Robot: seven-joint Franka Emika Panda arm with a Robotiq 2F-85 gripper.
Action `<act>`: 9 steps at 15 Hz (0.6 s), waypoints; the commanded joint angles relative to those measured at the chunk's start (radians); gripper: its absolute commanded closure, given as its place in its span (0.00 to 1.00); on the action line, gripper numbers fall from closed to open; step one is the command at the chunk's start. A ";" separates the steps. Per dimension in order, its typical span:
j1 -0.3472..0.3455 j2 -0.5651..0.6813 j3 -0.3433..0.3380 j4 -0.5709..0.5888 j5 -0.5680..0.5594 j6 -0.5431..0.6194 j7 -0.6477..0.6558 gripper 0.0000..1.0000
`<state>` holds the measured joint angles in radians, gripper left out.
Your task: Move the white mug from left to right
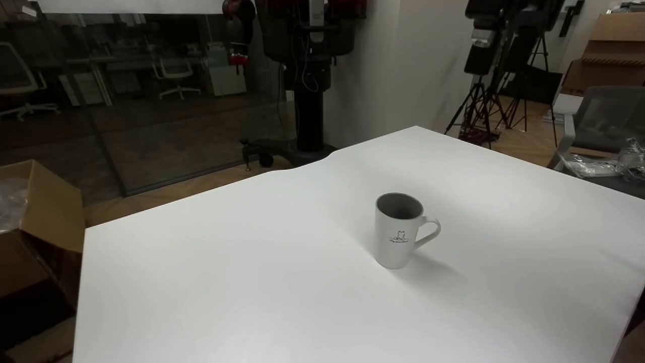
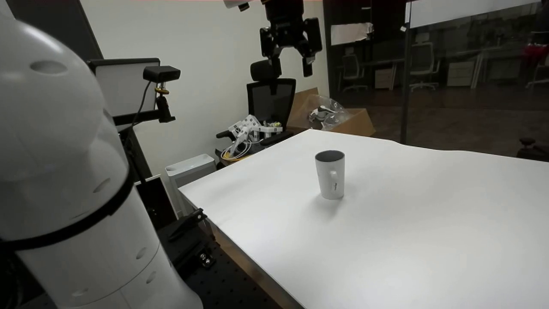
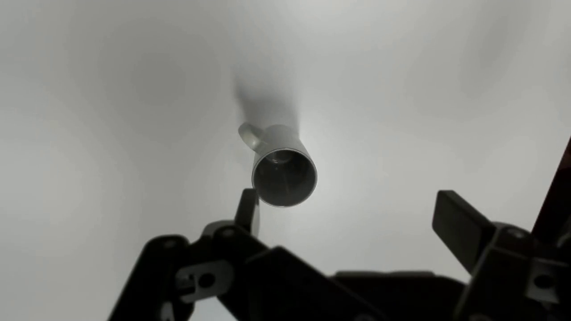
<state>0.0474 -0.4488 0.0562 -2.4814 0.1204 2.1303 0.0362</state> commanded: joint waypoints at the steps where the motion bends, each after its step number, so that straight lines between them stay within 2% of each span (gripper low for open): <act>1: -0.030 0.022 0.032 -0.008 -0.053 0.095 0.104 0.00; 6: -0.134 0.204 0.059 0.003 -0.185 0.396 0.329 0.00; 9: -0.167 0.346 0.048 0.044 -0.251 0.453 0.419 0.00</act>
<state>-0.0888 -0.2374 0.0986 -2.5002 -0.0696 2.5527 0.3462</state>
